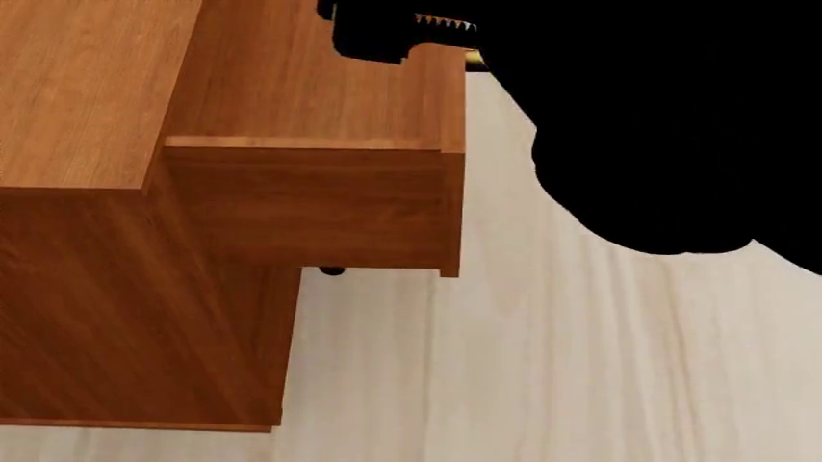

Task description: Close the bottom drawer of the cabinet and open the top drawer.

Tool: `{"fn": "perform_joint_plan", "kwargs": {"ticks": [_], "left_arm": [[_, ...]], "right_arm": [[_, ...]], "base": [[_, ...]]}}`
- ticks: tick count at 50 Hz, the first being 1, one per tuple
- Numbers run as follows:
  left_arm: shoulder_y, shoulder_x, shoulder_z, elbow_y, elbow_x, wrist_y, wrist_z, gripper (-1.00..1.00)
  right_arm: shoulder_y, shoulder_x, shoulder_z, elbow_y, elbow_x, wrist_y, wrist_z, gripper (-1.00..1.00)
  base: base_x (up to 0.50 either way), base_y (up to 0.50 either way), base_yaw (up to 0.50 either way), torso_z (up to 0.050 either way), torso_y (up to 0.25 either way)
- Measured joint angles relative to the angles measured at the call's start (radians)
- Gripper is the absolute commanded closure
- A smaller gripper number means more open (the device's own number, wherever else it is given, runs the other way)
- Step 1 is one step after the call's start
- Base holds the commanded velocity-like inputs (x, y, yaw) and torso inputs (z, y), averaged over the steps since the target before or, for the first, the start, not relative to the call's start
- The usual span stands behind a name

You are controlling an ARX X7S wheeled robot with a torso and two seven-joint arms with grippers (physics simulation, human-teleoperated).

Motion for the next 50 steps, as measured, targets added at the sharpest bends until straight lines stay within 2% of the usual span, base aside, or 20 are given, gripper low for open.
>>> {"fn": "perform_joint_plan", "kwargs": {"ticks": [24, 37, 50], "left_arm": [[0.002, 0.001, -0.003, -0.005, -0.008, 0.012, 0.001, -1.00], [0.003, 0.000, -0.004, -0.007, -0.014, 0.016, 0.002, -1.00], [0.004, -0.001, -0.003, -0.006, -0.014, 0.014, 0.000, -1.00]], "right_arm": [[-0.021, 0.022, -0.087, 0.073, -0.021, 0.059, 0.000, -1.00], [0.018, 0.075, -0.121, 0.110, -0.053, 0.094, -0.021, -1.00], [0.068, 0.130, -0.147, 0.208, 0.000, 0.141, -0.063, -1.00]], "base": [[0.00, 0.00, 0.00, 0.000, 0.000], [0.00, 0.00, 0.00, 0.000, -0.007], [0.00, 0.00, 0.00, 0.000, -0.007]]}}
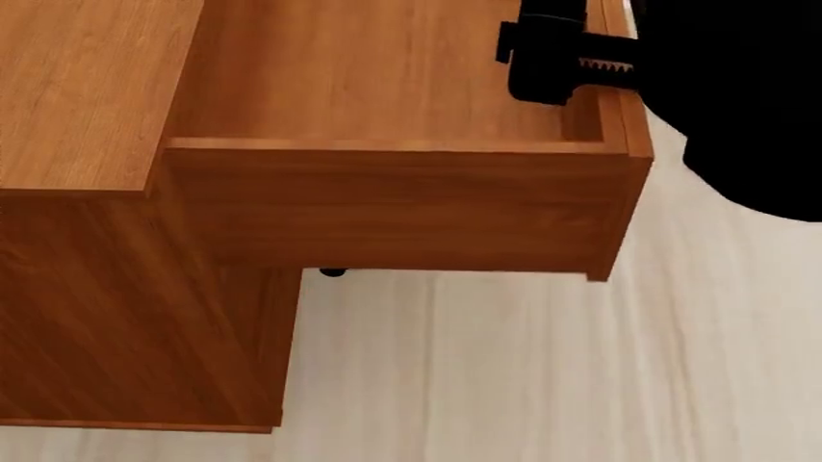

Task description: Close the bottom drawer of the cabinet and open the top drawer.

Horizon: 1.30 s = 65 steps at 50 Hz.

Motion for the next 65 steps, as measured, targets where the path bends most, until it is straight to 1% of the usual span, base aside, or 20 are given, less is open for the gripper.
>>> {"fn": "perform_joint_plan", "kwargs": {"ticks": [6, 17, 22, 27, 31, 39, 51, 58, 65], "left_arm": [[0.000, 0.000, 0.000, 0.003, 0.002, -0.002, -0.002, -1.00], [0.001, -0.002, 0.000, 0.005, 0.000, -0.002, -0.003, -1.00], [0.001, -0.002, 0.000, 0.005, -0.001, -0.001, -0.002, -1.00], [0.002, -0.002, 0.000, 0.005, -0.002, 0.000, -0.003, -1.00], [0.002, -0.002, 0.000, 0.004, -0.002, 0.002, -0.003, -1.00], [0.003, -0.002, 0.000, 0.004, -0.002, 0.002, -0.003, -1.00], [0.002, -0.005, 0.002, 0.003, -0.004, 0.000, -0.003, -1.00], [0.002, -0.006, 0.003, 0.002, -0.005, -0.002, -0.003, -1.00], [0.001, -0.008, 0.005, 0.003, -0.005, -0.007, -0.004, -1.00]], "right_arm": [[0.017, 0.027, -0.008, 0.036, 0.019, 0.018, -0.023, -1.00], [0.034, 0.024, -0.009, 0.085, 0.064, 0.040, -0.030, -1.00], [0.046, 0.028, -0.013, 0.097, 0.080, 0.057, -0.039, -1.00], [0.055, 0.045, -0.021, 0.102, 0.088, 0.074, -0.081, -1.00], [0.059, 0.056, -0.022, 0.096, 0.111, 0.078, -0.075, -1.00], [0.097, 0.077, -0.008, 0.053, 0.197, 0.104, 0.020, -1.00], [0.269, 0.115, 0.056, -0.040, 0.232, 0.162, 0.240, -1.00], [0.323, 0.133, 0.080, -0.127, 0.290, 0.151, 0.331, -1.00], [0.335, 0.172, 0.100, -0.263, 0.347, 0.113, 0.397, -1.00]], "base": [[0.00, 0.00, 0.00, 0.000, -0.003], [0.00, 0.00, -0.01, 0.000, 0.000], [0.00, 0.00, -0.01, 0.000, 0.004], [0.00, 0.00, -0.01, 0.000, 0.009], [0.00, 0.00, -0.01, 0.000, 0.009], [0.00, 0.00, -0.01, 0.000, 0.008], [0.00, 0.00, 0.00, 0.000, 0.001], [0.00, 0.00, 0.00, 0.000, 0.000], [0.00, 0.00, 0.00, 0.000, 0.000]]}}
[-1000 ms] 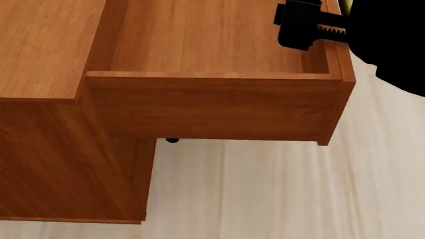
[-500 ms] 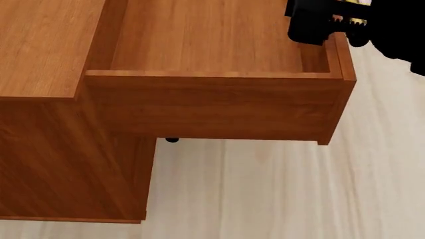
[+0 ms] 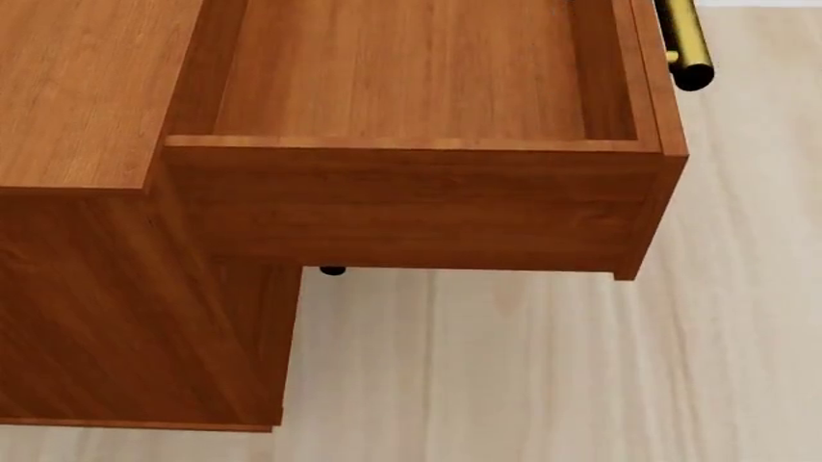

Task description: Close the bottom drawer of the cabinet and open the top drawer.

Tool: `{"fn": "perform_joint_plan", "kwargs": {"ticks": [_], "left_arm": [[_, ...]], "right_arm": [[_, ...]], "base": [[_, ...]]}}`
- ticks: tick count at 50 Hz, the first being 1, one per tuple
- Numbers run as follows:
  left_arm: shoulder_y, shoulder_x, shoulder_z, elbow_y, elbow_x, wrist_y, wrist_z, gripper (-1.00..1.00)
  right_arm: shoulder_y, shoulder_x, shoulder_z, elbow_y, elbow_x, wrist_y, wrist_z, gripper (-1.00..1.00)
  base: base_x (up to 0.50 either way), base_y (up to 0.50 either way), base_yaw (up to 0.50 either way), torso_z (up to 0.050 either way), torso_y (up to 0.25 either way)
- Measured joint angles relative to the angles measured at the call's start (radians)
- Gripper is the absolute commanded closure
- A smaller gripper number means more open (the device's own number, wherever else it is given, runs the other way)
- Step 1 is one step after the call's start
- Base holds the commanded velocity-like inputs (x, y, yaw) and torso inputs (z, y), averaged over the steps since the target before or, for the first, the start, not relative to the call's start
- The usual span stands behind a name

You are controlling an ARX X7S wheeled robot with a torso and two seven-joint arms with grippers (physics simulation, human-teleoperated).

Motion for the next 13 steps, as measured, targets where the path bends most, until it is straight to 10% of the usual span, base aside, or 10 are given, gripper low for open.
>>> {"fn": "perform_joint_plan", "kwargs": {"ticks": [13], "left_arm": [[-0.002, -0.005, 0.004, 0.002, 0.003, -0.013, -0.003, -1.00]], "right_arm": [[0.046, 0.136, 0.020, -0.372, 0.013, -0.149, 0.069, -1.00]], "base": [[0.00, 0.00, 0.00, 0.000, 0.000]]}}
